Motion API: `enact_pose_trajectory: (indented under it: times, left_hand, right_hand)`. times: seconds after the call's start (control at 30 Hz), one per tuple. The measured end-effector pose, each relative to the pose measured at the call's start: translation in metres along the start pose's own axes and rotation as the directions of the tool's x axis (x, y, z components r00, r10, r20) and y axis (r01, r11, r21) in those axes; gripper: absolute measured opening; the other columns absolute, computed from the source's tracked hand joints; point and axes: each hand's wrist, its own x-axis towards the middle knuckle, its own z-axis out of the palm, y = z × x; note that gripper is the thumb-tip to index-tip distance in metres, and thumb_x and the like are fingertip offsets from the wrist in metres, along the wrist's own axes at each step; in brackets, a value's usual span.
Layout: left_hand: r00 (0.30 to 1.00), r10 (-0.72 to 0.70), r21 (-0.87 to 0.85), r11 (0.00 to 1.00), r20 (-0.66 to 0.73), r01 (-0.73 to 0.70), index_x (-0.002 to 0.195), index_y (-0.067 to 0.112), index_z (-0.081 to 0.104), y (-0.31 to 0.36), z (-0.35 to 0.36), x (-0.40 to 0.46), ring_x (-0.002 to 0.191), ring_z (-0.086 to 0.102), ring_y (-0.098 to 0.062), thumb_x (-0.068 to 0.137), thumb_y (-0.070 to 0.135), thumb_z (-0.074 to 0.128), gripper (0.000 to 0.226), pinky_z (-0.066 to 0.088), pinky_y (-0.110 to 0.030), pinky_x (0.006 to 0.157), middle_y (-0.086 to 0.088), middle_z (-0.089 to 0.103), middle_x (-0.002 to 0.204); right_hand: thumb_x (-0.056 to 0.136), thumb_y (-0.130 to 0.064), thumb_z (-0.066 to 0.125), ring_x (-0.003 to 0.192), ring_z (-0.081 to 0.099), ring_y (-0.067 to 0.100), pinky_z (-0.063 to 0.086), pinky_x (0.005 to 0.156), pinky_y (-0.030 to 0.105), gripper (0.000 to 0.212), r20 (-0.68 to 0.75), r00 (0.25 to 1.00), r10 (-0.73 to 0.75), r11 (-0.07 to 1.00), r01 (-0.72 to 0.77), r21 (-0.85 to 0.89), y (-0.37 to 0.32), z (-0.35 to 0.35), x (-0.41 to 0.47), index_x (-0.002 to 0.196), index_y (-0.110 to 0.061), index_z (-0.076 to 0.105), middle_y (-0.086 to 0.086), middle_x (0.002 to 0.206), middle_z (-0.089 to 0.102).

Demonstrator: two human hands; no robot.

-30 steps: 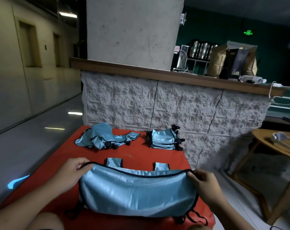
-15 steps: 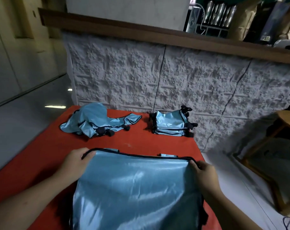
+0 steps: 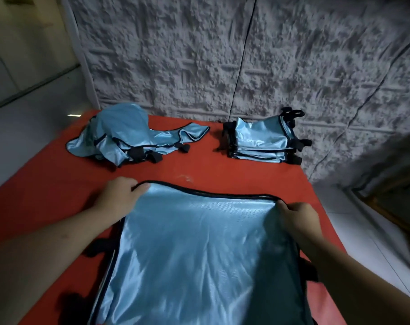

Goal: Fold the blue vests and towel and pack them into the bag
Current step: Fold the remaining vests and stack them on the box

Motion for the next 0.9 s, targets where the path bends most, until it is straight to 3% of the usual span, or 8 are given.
enact_pose_trajectory:
  times: [0.23,0.37,0.47,0.57,0.63,0.73,0.83,0.9]
  left_hand:
    - [1.0,-0.029,0.082,0.996,-0.01,0.029,0.064,0.012,0.051,-0.002,0.011,0.004,0.052,0.055,-0.023,0.089,0.049,0.071,0.048,0.045,-0.038,0.051,-0.005,0.056,0.054]
    - [0.99,-0.043,0.22,0.973,-0.136,0.073,0.098,0.015,0.058,0.019,0.001,-0.006,0.086,0.06,-0.035,0.088,0.042,0.073,0.033,0.051,-0.044,0.073,-0.01,0.06,0.095]
    - [0.958,0.255,0.242,0.945,-0.13,-0.218,0.098,0.018,0.061,0.047,0.005,-0.042,0.095,0.054,-0.033,0.09,0.033,0.064,0.017,0.05,-0.046,0.08,-0.007,0.057,0.099]
    - [0.917,0.374,0.185,0.9,0.14,-0.395,0.115,0.022,0.067,0.061,0.033,-0.073,0.125,0.053,-0.025,0.092,0.044,0.041,0.04,0.045,-0.045,0.106,0.0,0.061,0.128]
    - [0.935,0.276,0.197,0.927,0.224,-0.321,0.137,0.024,0.057,0.061,0.042,-0.069,0.147,0.033,-0.022,0.096,0.045,0.03,0.054,0.024,-0.041,0.121,0.001,0.046,0.153]
    - [0.932,0.178,0.21,0.945,0.317,-0.252,0.156,0.032,0.031,0.045,0.043,-0.049,0.155,0.005,-0.012,0.107,0.041,0.019,0.051,0.002,-0.039,0.125,0.009,0.017,0.167]
    - [0.932,0.122,0.217,0.954,0.342,-0.205,0.161,0.035,0.006,0.03,0.042,-0.044,0.154,-0.006,-0.006,0.108,0.041,0.022,0.055,-0.004,-0.034,0.126,0.012,0.003,0.168]
    - [0.954,0.067,0.187,0.974,0.294,-0.126,0.162,0.03,0.006,0.031,0.043,-0.042,0.154,-0.002,-0.006,0.107,0.042,0.022,0.058,-0.002,-0.032,0.126,0.011,0.006,0.168]
  right_hand:
    - [0.096,-0.055,0.051,0.081,0.065,0.036,0.049,0.069,0.035,0.054,-0.039,0.999,-0.012,0.971,0.002,-0.241,-0.004,0.011,0.009,0.076,-0.007,0.065,0.013,0.079,0.068]
    - [0.097,-0.046,0.054,0.103,0.059,0.041,0.049,0.084,0.044,0.039,-0.136,0.986,-0.092,0.956,0.049,-0.289,-0.02,0.009,-0.006,0.11,-0.011,0.064,0.019,0.108,0.066]
    - [0.093,-0.031,0.064,0.114,0.053,0.04,0.045,0.097,0.046,0.043,-0.163,0.907,-0.389,0.906,0.344,-0.247,-0.041,0.018,-0.04,0.13,-0.009,0.06,0.019,0.123,0.06]
    - [0.094,-0.029,0.053,0.13,0.051,0.033,0.041,0.11,0.041,0.053,0.077,0.851,-0.519,0.834,0.525,-0.17,-0.052,0.046,-0.074,0.142,-0.007,0.052,0.014,0.141,0.055]
    - [0.096,-0.035,0.04,0.147,0.032,0.028,0.027,0.121,0.043,0.06,0.235,0.836,-0.496,0.806,0.544,-0.233,-0.048,0.06,-0.081,0.152,-0.012,0.038,0.009,0.157,0.038]
    - [0.104,-0.05,0.031,0.155,0.009,0.024,0.011,0.125,0.046,0.06,0.303,0.867,-0.396,0.803,0.487,-0.344,-0.036,0.062,-0.068,0.157,-0.023,0.024,0.003,0.166,0.02]
    - [0.101,-0.062,0.024,0.156,0.006,0.023,0.008,0.126,0.044,0.069,0.289,0.902,-0.32,0.832,0.414,-0.369,-0.028,0.058,-0.053,0.159,-0.025,0.017,0.004,0.168,0.014]
    - [0.102,-0.06,0.025,0.154,0.014,0.023,0.014,0.125,0.041,0.069,0.232,0.935,-0.269,0.864,0.341,-0.372,-0.025,0.056,-0.046,0.158,-0.02,0.022,0.004,0.167,0.021]
